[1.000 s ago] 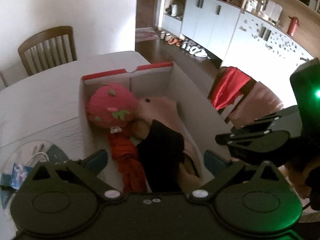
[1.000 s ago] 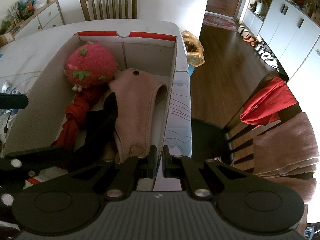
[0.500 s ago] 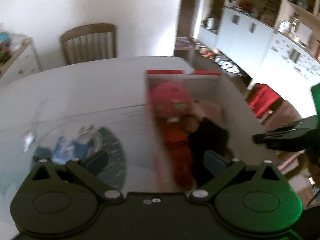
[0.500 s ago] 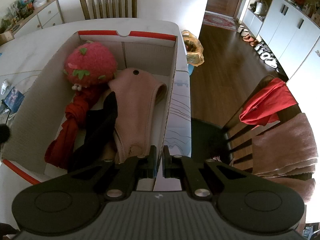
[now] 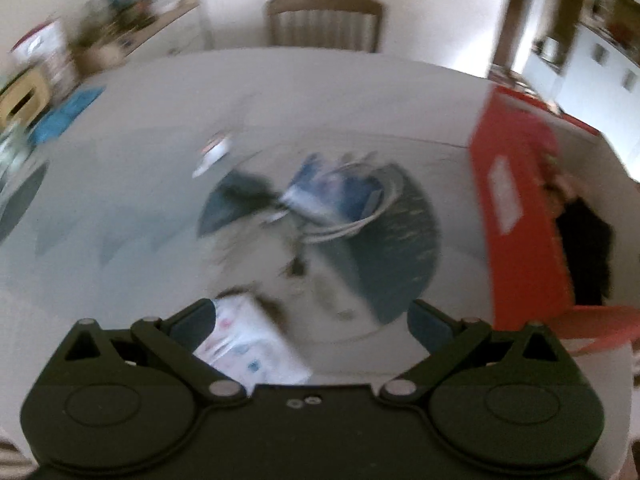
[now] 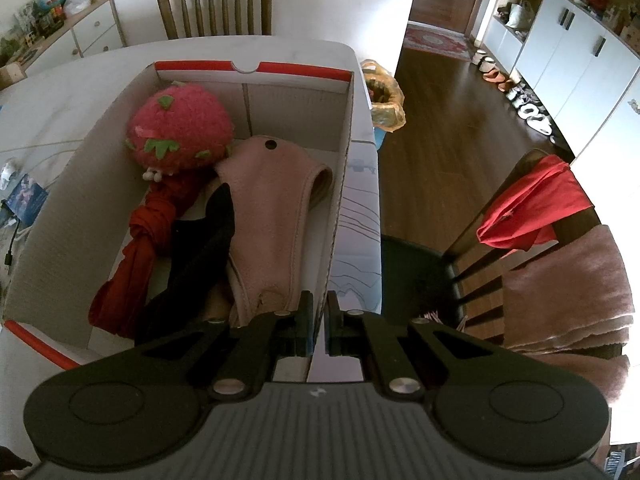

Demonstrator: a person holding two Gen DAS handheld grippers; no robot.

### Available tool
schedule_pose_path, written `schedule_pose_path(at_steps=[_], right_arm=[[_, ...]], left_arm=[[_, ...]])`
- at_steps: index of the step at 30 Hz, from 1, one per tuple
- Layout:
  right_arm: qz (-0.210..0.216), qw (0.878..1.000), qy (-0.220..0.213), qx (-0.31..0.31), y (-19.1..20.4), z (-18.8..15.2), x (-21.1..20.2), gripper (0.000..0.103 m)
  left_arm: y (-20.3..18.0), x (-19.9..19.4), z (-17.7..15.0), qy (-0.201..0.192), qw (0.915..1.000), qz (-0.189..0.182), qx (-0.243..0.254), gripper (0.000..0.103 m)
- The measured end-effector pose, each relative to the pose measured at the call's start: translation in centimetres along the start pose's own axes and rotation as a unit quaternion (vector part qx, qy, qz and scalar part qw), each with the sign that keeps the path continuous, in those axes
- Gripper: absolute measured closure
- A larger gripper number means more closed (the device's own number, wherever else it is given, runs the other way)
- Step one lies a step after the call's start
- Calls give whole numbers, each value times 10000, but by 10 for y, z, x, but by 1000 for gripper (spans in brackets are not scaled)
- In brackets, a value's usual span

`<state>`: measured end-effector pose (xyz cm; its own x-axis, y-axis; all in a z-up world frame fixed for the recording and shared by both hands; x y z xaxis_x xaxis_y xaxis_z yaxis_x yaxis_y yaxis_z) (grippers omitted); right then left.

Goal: Organize objects
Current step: 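Move the left gripper to the white floral face mask and grasp it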

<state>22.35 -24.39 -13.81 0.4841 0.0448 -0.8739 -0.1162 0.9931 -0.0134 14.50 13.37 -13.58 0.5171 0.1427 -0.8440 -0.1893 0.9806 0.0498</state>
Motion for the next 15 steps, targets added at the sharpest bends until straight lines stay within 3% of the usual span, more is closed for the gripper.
schedule_pose_path(at_steps=[6,15], right_arm=[[-24,10000,14,-15,-1,0,-1,98],[-63,10000,23,-45,1,1,-1,98]], left_arm=[[30,21,-26,372,9965,205,-726,2],[38,41,-42,624,9906,279,-1184,2]])
Point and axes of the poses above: each gripper's, at about its wrist camera, not at the fingertips, and x roughly the way its jaws point, y to its left, z to its top, the point moved 6 cm from there along x, roughly the way its jaws point, and after that the axes turned 3 degrees about x, right-handed, at the moved point
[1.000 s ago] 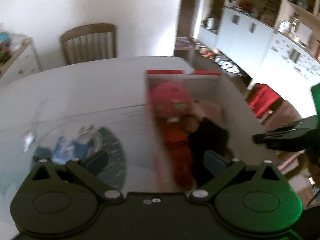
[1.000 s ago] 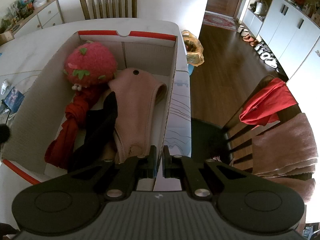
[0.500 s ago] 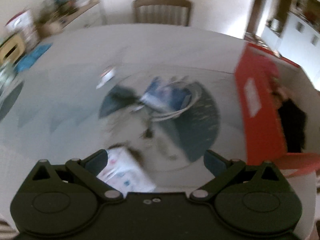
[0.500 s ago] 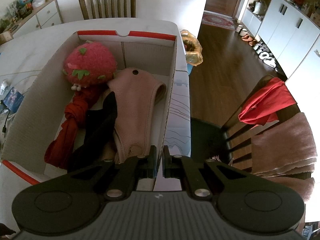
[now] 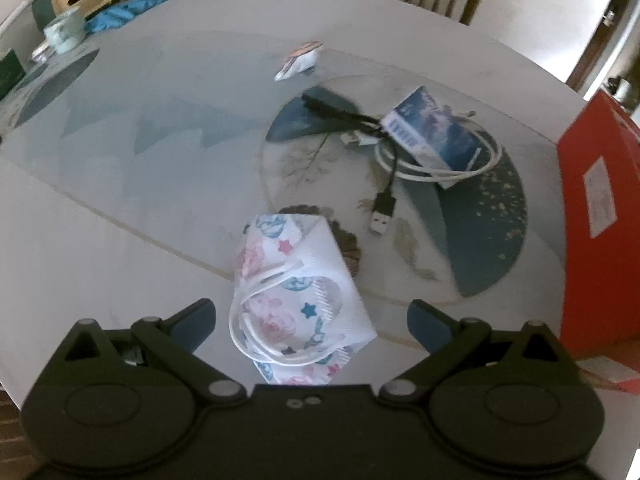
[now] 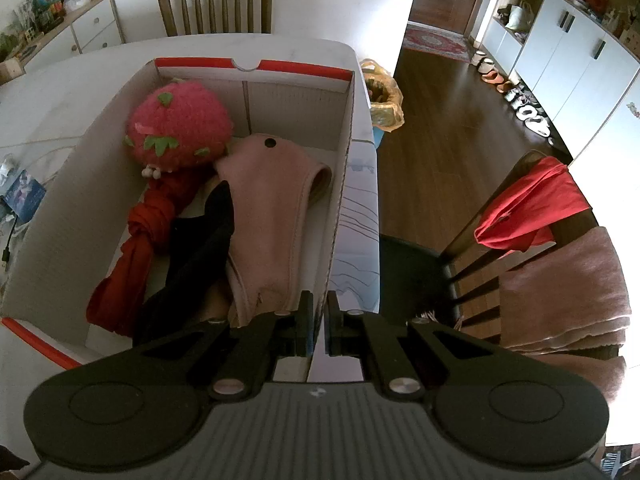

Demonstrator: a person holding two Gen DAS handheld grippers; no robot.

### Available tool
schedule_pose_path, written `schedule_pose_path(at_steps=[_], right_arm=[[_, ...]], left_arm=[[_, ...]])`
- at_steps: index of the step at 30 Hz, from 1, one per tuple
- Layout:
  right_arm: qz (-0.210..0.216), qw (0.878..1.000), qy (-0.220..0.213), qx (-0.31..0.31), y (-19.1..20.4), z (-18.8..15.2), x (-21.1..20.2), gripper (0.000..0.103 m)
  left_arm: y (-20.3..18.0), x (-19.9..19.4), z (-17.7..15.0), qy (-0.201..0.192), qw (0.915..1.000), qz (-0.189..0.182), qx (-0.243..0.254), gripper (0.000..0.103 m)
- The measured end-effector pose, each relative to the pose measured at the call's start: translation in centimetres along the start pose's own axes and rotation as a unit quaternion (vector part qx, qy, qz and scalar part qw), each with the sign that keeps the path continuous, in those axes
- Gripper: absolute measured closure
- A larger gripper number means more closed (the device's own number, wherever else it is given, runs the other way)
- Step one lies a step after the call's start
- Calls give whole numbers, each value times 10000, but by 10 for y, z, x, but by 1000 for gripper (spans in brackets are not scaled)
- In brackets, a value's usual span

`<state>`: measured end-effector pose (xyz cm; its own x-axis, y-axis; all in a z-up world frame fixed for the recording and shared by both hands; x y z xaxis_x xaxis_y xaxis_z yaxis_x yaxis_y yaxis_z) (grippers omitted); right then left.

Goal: Organize objects
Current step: 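Move the left gripper to the white floral face mask and grasp it, then lift the face mask with the left gripper and carry it over the box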

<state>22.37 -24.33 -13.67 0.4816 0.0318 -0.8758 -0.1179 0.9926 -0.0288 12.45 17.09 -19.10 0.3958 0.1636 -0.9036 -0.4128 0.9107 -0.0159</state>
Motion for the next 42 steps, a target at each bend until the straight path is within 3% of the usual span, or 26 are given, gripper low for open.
schedule_pose_path(at_steps=[13,19,21,28,32,42], right_arm=[[-9,10000,7,0,1,1,1,98],[-12,10000,6,-1,1,0,0,98],[-12,10000,9,2,1,1,1,98],[-11,10000,8,-2,1,1,1,98],[-12,10000,11,-6,2,1,1,98],[13,10000,-5,-3,1,2,0,98]], left_arm=[[5,14,-6,93,9998,175,-27,16],[0,8,-8,47,9998,134,114,39],[-3,5,-9,19,9997,137,220,57],[-5,1,-15,103,9997,-159,178,93],[-9,-6,-18,51,9992,-289,265,98],[-50,-46,-8,-243,9922,-871,864,98]])
Point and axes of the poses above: each gripper's, at about its wrist camera, not at the fingertips, and x roughly the way its jaws point, y to its left, z to its top, the point moved 6 cm from there along x, roughly the way its jaws point, and after that the axes turned 3 degrees about x, right-handed, at the moved point
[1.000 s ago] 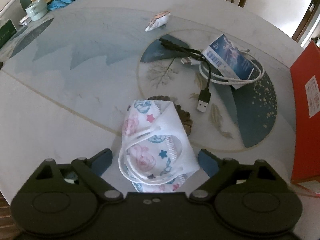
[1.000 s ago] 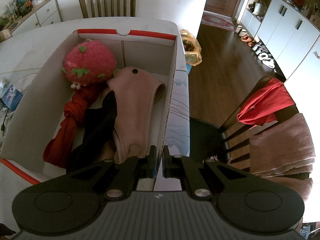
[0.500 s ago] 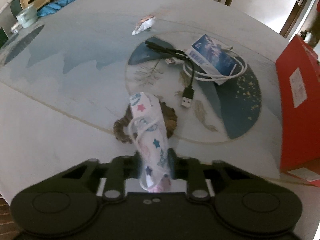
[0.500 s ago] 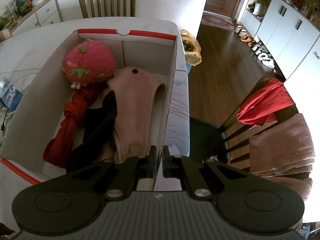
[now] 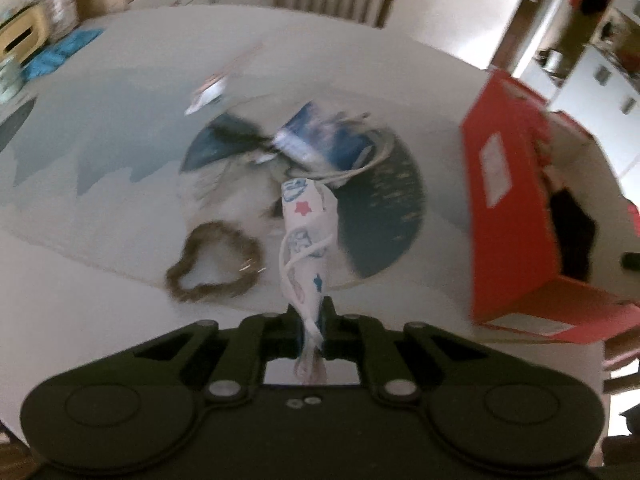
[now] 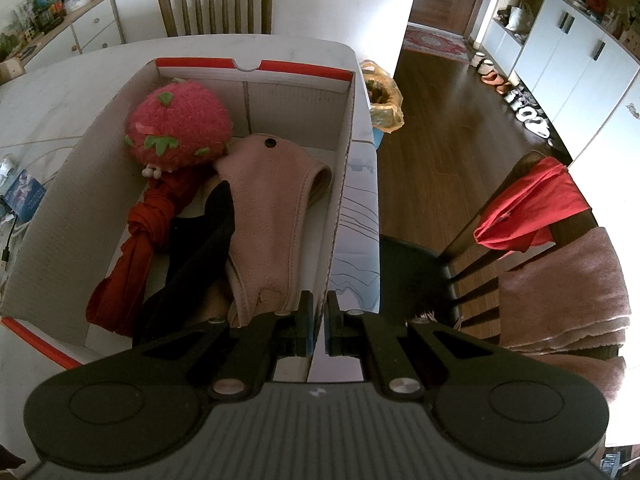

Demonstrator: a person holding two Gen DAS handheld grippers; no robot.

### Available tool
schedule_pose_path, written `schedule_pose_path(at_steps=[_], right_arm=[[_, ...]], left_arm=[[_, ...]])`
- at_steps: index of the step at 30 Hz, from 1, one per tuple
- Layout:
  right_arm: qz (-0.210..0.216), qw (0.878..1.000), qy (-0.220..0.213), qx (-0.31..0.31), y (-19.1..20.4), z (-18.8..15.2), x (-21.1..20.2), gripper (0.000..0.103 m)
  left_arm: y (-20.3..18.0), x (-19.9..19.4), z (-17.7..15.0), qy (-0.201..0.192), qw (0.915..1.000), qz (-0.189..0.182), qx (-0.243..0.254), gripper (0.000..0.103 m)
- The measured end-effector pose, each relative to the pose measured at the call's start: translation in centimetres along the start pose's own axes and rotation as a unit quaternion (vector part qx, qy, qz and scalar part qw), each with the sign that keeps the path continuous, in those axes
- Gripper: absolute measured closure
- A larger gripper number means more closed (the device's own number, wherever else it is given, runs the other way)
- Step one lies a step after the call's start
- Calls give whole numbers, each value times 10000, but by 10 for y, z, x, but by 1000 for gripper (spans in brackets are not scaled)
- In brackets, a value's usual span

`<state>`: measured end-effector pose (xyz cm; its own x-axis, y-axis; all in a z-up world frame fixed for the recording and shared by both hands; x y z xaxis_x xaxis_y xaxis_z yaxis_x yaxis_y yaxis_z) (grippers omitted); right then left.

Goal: Organize objects
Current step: 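Lift the face mask with the left gripper and carry it over the box, then lower the face mask onto the black cloth and open the left gripper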

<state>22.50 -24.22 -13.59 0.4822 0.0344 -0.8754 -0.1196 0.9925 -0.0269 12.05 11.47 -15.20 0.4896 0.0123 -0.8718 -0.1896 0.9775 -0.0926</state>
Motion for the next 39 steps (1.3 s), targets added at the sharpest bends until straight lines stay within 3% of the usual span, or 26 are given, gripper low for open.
schedule_pose_path(at_steps=[11,17,32,39], right_arm=[[13,10000,-5,7,0,0,0,98],[18,10000,4,16,0,0,0,98],[76,9999,10,79,2,3,1,98],[75,9999,11,100,2,3,0,98]], left_arm=[[-56,-21,36,-294,9960,-517,661,98],[-93,-30,54,-491,9894,-834,1078,97],[-187,-15,71,-343,9678,-1373,2082,96],[-218,8,71,-153,9628,-1336,2346,94]])
Point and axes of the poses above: each gripper's, at about its wrist camera, not at the fingertips, and x roughly the way its jaws point, y to its left, z to its top, the point moved 6 cm from there along x, roughly the way its jaws point, and after that the axes turned 3 degrees about x, right-handed, at the moved point
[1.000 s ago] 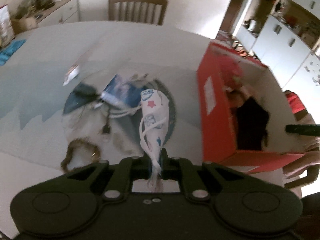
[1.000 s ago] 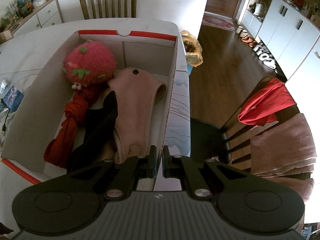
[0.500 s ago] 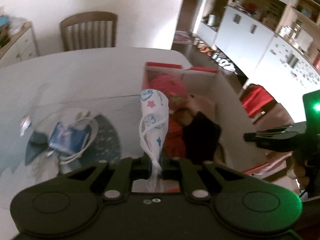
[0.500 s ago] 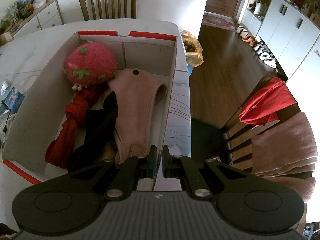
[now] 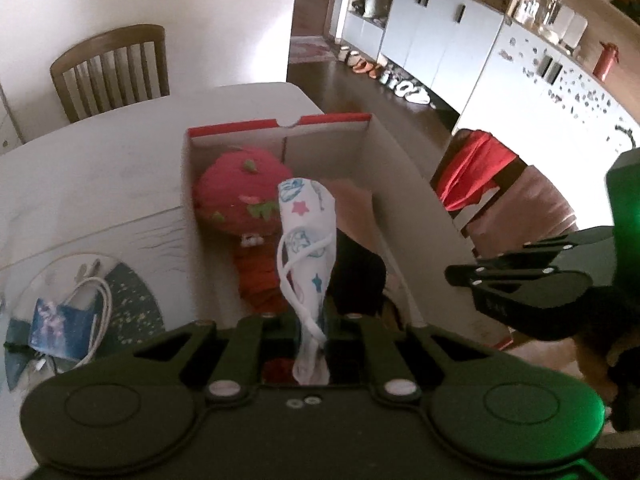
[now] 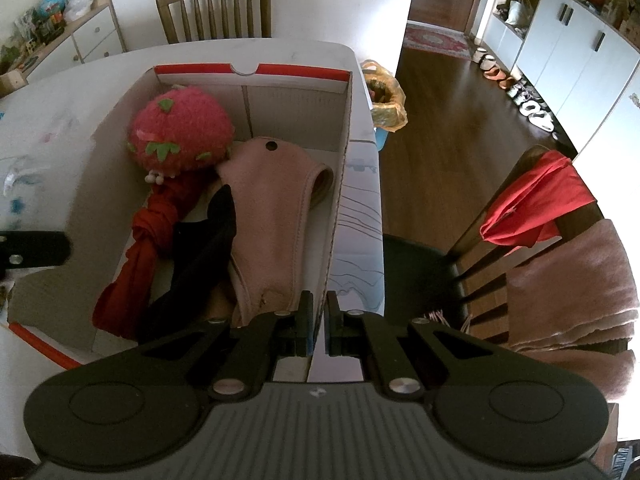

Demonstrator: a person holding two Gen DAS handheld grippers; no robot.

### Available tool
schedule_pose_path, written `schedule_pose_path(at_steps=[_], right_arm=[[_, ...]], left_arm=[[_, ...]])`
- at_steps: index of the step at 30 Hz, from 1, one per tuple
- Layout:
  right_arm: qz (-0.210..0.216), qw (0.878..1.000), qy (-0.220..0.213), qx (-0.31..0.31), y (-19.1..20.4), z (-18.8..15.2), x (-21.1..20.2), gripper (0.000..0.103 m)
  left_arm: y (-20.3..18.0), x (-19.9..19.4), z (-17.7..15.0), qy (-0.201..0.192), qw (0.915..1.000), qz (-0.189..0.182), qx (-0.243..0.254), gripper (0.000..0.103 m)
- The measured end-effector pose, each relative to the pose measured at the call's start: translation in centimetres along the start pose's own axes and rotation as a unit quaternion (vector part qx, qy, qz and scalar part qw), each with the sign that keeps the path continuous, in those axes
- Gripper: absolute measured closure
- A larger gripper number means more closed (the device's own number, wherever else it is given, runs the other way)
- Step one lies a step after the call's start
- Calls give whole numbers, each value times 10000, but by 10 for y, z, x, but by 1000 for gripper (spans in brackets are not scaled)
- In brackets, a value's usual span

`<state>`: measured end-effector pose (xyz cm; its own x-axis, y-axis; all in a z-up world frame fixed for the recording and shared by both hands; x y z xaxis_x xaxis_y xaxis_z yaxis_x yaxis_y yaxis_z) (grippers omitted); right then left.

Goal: Organize objects
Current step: 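Lower the face mask onto the black cloth and open the left gripper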

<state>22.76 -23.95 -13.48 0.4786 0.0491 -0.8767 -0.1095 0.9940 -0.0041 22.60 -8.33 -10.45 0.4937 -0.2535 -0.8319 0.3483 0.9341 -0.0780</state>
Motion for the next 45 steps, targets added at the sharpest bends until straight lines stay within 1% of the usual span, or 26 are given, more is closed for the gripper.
schedule_pose_path(at_steps=[6,14,15,19,24,26,30,31,33,34,36,38,41,45], right_arm=[[9,10000,3,21,0,0,0,98],[9,10000,4,25,0,0,0,98],[12,10000,4,26,0,0,0,98],[9,10000,4,24,0,0,0,98],[13,10000,2,24,0,0,0,98],[13,10000,5,27,0,0,0,98],[16,10000,4,35,0,0,0,98],[17,10000,4,39,0,0,0,98],[15,10000,5,35,0,0,0,98],[16,10000,6,35,0,0,0,98],[17,10000,5,38,0,0,0,98],[17,10000,5,40,0,0,0,98],[17,10000,2,31,0,0,0,98],[17,10000,3,33,0,0,0,98]], left_arm=[[-11,28,0,305,9994,21,153,94],[-23,55,-2,604,9974,100,390,92],[-23,58,-3,658,9970,107,405,90],[-23,70,-8,930,9946,119,443,90],[-23,80,-12,1177,9919,140,464,85],[-21,83,-13,1213,9916,115,439,82],[-19,86,-14,1261,9911,157,385,80],[-19,86,-14,1269,9910,162,396,79],[-18,86,-14,1277,9908,200,407,70],[-17,86,-14,1271,9909,219,395,68],[-17,86,-14,1256,9911,261,368,57],[-17,85,-15,1219,9914,263,398,52],[-18,82,-14,1157,9922,272,373,41],[-18,76,-14,1081,9933,242,341,36]])
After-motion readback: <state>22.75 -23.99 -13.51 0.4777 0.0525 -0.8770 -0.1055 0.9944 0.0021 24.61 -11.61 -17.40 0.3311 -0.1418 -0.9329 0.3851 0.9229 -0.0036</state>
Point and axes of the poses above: each gripper's, at about its wrist camera, not at the fingertips, and x roughly the way its jaws point, y to its left, z to its top, the point moved 6 cm from there along x, roughly the way its jaws point, and after that the axes turned 3 degrees about x, right-handed, at the moved point
